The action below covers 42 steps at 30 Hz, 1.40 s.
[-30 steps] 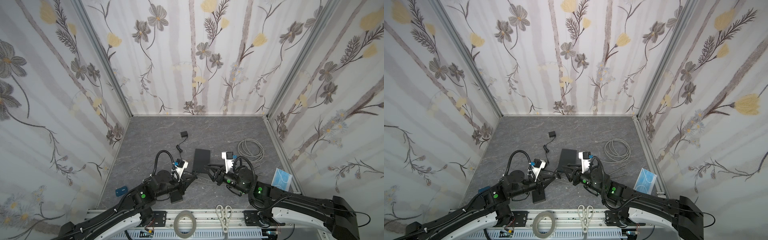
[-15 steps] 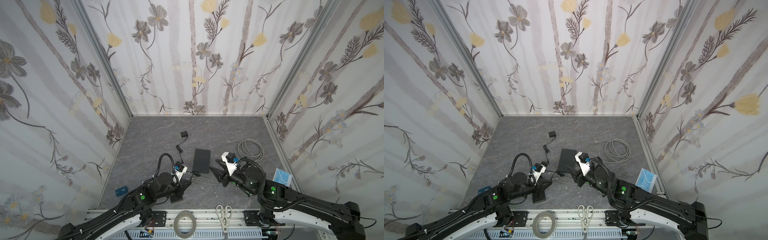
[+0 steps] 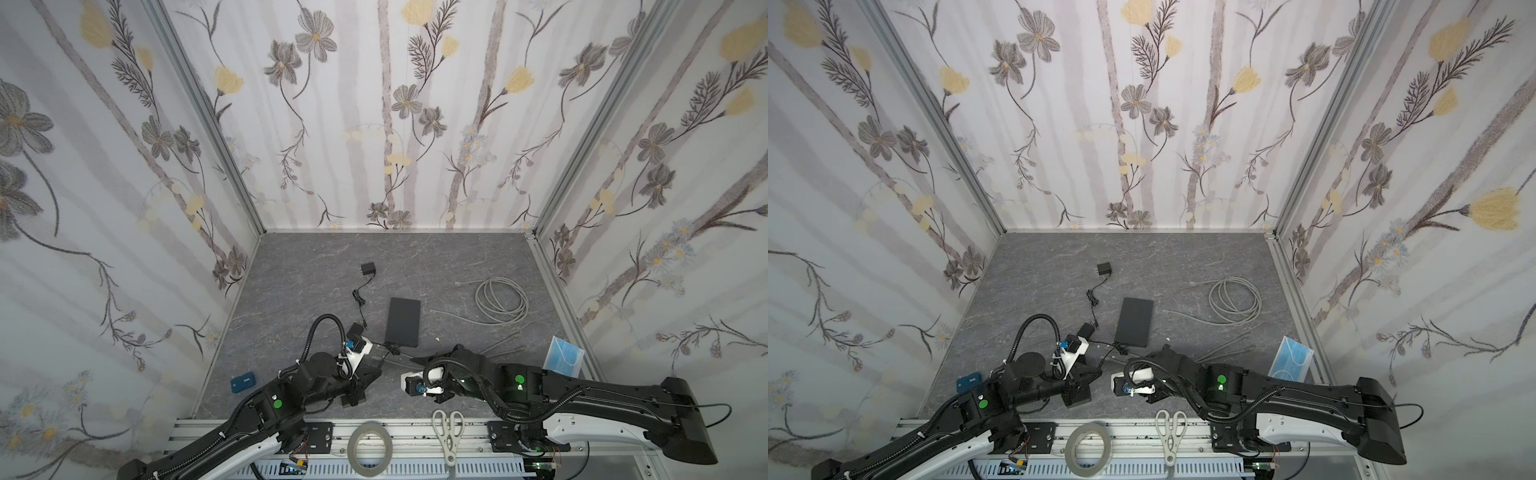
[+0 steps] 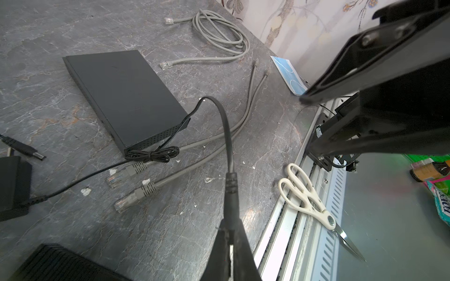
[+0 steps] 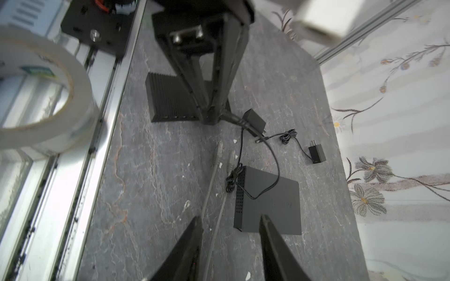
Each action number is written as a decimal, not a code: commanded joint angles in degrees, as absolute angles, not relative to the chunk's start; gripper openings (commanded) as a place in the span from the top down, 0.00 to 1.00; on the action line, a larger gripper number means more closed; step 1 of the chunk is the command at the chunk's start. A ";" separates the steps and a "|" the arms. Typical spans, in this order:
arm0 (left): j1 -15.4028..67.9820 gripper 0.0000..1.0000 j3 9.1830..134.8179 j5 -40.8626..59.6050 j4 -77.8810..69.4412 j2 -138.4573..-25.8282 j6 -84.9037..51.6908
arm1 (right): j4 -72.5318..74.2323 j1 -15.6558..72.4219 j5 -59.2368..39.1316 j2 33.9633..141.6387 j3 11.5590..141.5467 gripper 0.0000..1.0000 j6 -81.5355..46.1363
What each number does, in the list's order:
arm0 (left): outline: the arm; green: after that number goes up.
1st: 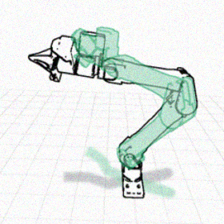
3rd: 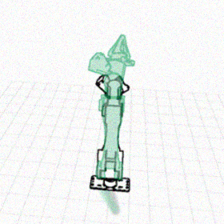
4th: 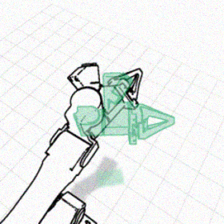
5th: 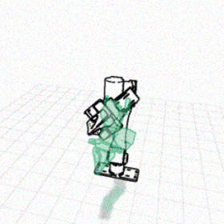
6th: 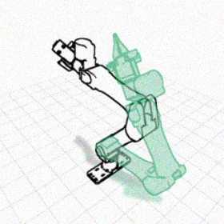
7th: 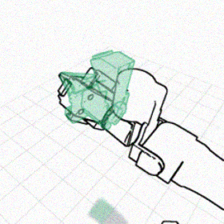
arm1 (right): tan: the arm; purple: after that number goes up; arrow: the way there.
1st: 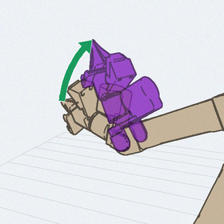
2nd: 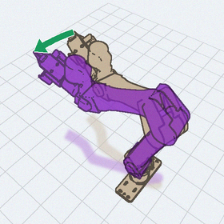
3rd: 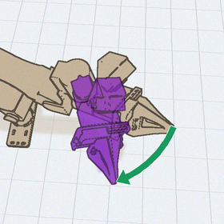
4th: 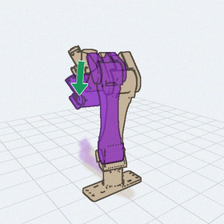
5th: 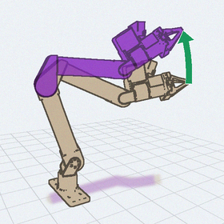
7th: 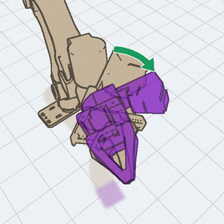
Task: Insert the plug into the switch port
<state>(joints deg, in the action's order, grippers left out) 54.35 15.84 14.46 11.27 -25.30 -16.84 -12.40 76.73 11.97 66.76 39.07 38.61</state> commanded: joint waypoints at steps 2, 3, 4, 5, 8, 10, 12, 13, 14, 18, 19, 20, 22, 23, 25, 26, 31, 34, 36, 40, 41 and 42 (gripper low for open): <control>54.36 1.00 15.73 16.37 9.63 -25.81 -16.35 | -20.46 78.44 21.88 74.60 45.30 0.64 51.04; 54.32 1.00 15.69 16.56 9.46 -26.10 -16.34 | -20.29 78.47 22.02 76.31 46.41 0.67 52.64; 54.27 1.00 15.77 16.68 9.38 -26.25 -16.35 | -20.00 78.45 22.00 77.62 47.42 0.71 53.78; 54.33 1.00 15.74 16.78 9.28 -26.41 -16.35 | -19.72 78.42 22.17 78.97 48.71 0.76 54.99; 54.29 1.00 15.73 16.96 9.16 -26.54 -16.43 | -20.13 78.47 22.21 82.00 53.03 0.90 56.87; 54.32 1.00 15.52 16.98 8.99 -26.56 -16.52 | -19.95 78.31 21.11 82.99 54.69 0.88 58.58; 54.23 1.00 15.38 17.29 8.71 -26.84 -16.52 | -20.01 78.17 19.56 84.20 55.64 0.82 60.21; 54.32 1.00 15.53 17.39 8.54 -27.06 -16.52 | -20.63 78.16 18.89 84.84 56.22 0.82 60.61; 54.36 1.00 15.50 17.64 8.44 -27.49 -16.52 | -21.58 78.07 18.23 85.80 57.24 0.82 60.72; 54.29 1.00 15.77 18.50 7.77 -28.97 -16.52 | -24.21 78.04 17.84 88.47 59.83 0.82 60.42; 54.24 1.00 15.82 18.54 7.73 -29.21 -16.52 | -24.26 78.01 17.80 88.80 60.09 0.82 60.45; 54.45 1.00 15.87 18.54 7.67 -29.36 -16.51 | -24.21 78.00 17.79 89.03 60.27 0.81 60.53; 54.24 1.00 15.83 18.55 7.69 -29.44 -16.48 | -24.26 78.02 17.61 89.30 60.55 0.81 60.64; 54.26 1.00 15.82 18.54 7.70 -29.45 -16.48 | -24.26 78.04 17.50 89.46 60.67 0.81 60.85; 54.24 1.00 15.80 18.54 7.65 -29.48 -16.48 | -24.28 78.02 17.57 89.72 60.73 0.81 61.14; 54.25 1.00 15.81 18.54 7.63 -29.44 -16.52 | -24.34 77.93 17.53 89.89 60.81 0.81 61.34; 54.23 1.00 15.76 18.72 7.48 -29.44 -16.52 | -25.14 77.99 17.75 91.08 61.72 0.81 61.81; 54.24 1.00 15.73 18.77 7.41 -29.45 -16.52 | -25.22 78.02 17.81 91.08 62.13 0.81 62.05; 54.31 1.00 15.73 18.72 7.38 -29.45 -16.52 | -25.15 78.05 17.67 93.07 62.47 0.81 62.14; 54.29 1.00 15.67 18.72 7.32 -29.53 -16.52 | -25.22 78.14 17.49 93.77 63.09 0.81 62.27; 54.24 1.00 15.73 18.67 7.37 -29.54 -16.52 | -25.22 78.16 17.35 93.86 63.26 0.81 62.31; 54.23 1.00 15.72 18.72 7.31 -29.53 -16.52 | -25.31 78.16 17.18 94.03 63.36 0.82 62.36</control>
